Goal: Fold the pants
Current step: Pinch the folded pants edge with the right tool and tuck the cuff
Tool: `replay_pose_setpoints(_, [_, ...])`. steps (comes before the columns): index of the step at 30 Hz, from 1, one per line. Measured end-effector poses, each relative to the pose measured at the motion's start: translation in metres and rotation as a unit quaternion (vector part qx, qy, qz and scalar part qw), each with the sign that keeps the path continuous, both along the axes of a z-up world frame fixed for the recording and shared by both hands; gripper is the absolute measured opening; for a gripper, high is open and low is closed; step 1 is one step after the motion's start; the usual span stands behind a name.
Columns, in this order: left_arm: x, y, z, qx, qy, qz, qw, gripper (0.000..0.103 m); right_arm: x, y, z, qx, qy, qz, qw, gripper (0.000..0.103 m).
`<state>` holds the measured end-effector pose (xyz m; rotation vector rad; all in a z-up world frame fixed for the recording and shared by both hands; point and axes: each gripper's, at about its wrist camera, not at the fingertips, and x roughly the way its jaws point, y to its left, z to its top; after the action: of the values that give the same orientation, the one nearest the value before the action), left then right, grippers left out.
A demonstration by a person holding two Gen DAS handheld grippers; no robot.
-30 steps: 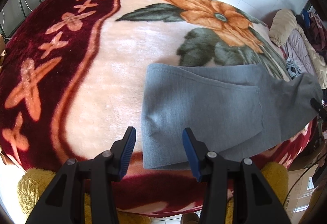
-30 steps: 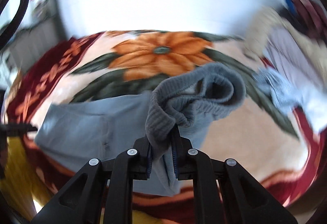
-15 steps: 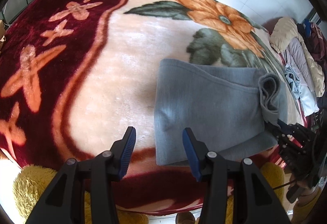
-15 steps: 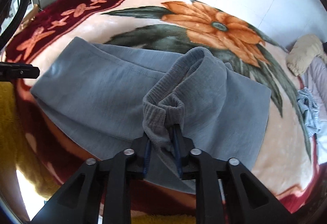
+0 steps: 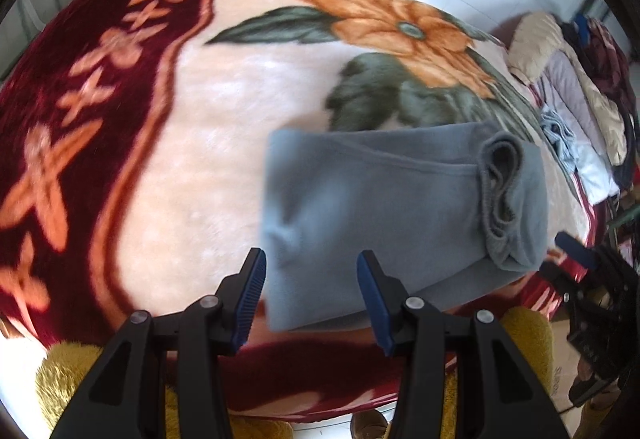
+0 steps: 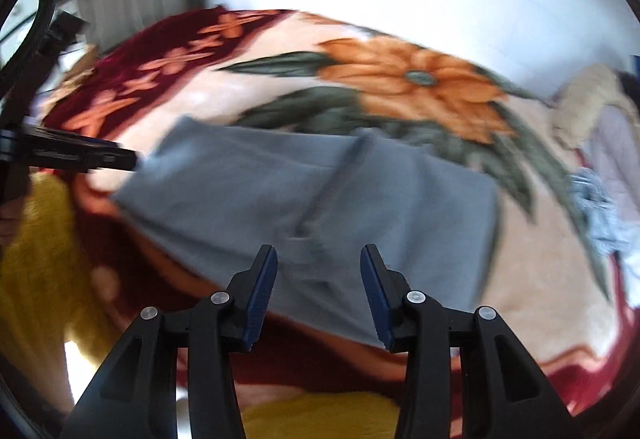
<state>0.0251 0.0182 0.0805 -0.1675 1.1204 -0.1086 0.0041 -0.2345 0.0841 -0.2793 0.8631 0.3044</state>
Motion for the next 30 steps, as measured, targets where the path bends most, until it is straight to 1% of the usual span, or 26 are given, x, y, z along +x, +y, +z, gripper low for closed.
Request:
replay_pose_setpoints(1, [0.002,-0.006,0.004,0.002,-0.004,-0.008,1.0,0.05,0.002,-0.005,-0.002,-0.007,-0.001,-0.016,1.0,0.039])
replay_pose_setpoints(2, [0.004,-0.012,0.007,0.003,-0.006,-0.016,0.9998,0.05,0.005,-0.012,-0.004,-0.005,0.001,-0.033,0.999,0.03])
replay_pose_setpoints(3, [0.006,-0.022,0.011,0.0,-0.008,-0.027,0.9996,0.05,0.009,-0.021,-0.008,0.012,0.012,-0.053,0.998,0.026])
replay_pose_setpoints(4, [0.008,-0.031,0.014,-0.006,-0.009,-0.035,0.9993,0.05,0.013,-0.029,-0.009,0.031,0.021,-0.069,0.997,0.025])
replay_pose_setpoints(5, [0.009,-0.04,0.016,-0.011,-0.009,-0.043,0.999,0.05,0.017,-0.04,-0.011,0.061,0.031,-0.089,0.994,0.025])
replay_pose_setpoints(7, [0.013,-0.058,0.019,-0.019,-0.008,-0.063,0.9978,0.05,0.023,-0.055,-0.012,0.099,0.038,-0.109,0.988,0.025])
replay_pose_setpoints(9, [0.019,-0.08,0.02,-0.024,-0.003,-0.085,0.9961,0.05,0.028,-0.065,-0.015,0.132,0.047,-0.114,0.983,0.023])
replay_pose_setpoints(11, [0.026,-0.1,0.019,-0.024,0.001,-0.103,0.9944,0.05,0.032,-0.069,-0.017,0.163,0.055,-0.106,0.979,0.022])
replay_pose_setpoints(13, [0.035,-0.119,0.02,-0.027,-0.002,-0.118,0.9927,0.05,0.037,-0.068,-0.022,0.193,0.059,-0.108,0.973,0.022])
replay_pose_setpoints(15, [0.043,-0.133,0.022,-0.029,-0.008,-0.12,0.9923,0.05,0.041,-0.065,-0.03,0.229,0.068,-0.111,0.965,0.022])
replay_pose_setpoints(18, [0.051,-0.149,0.018,-0.048,-0.006,-0.118,0.9918,0.05,0.047,-0.056,-0.046,0.268,0.095,-0.11,0.952,0.017])
replay_pose_setpoints(21, [0.055,-0.157,0.006,-0.053,0.011,-0.118,0.9916,0.05,0.046,-0.044,-0.062,0.278,0.123,-0.104,0.947,0.017])
replay_pose_setpoints(24, [0.054,-0.16,-0.003,-0.049,0.015,-0.119,0.9916,0.05,0.041,-0.032,-0.077,0.269,0.141,-0.09,0.949,0.017])
replay_pose_setpoints(26, [0.056,-0.161,-0.007,-0.043,0.017,-0.117,0.9921,0.05,0.041,-0.031,-0.083,0.273,0.151,-0.091,0.946,0.017])
replay_pose_setpoints(28, [0.058,-0.162,-0.012,-0.029,0.016,-0.116,0.9927,0.05,0.04,-0.036,-0.083,0.287,0.156,-0.096,0.94,0.017])
replay_pose_setpoints(30, [0.058,-0.161,-0.021,-0.016,0.022,-0.113,0.9933,0.05,0.038,-0.041,-0.079,0.29,0.162,-0.101,0.938,0.017])
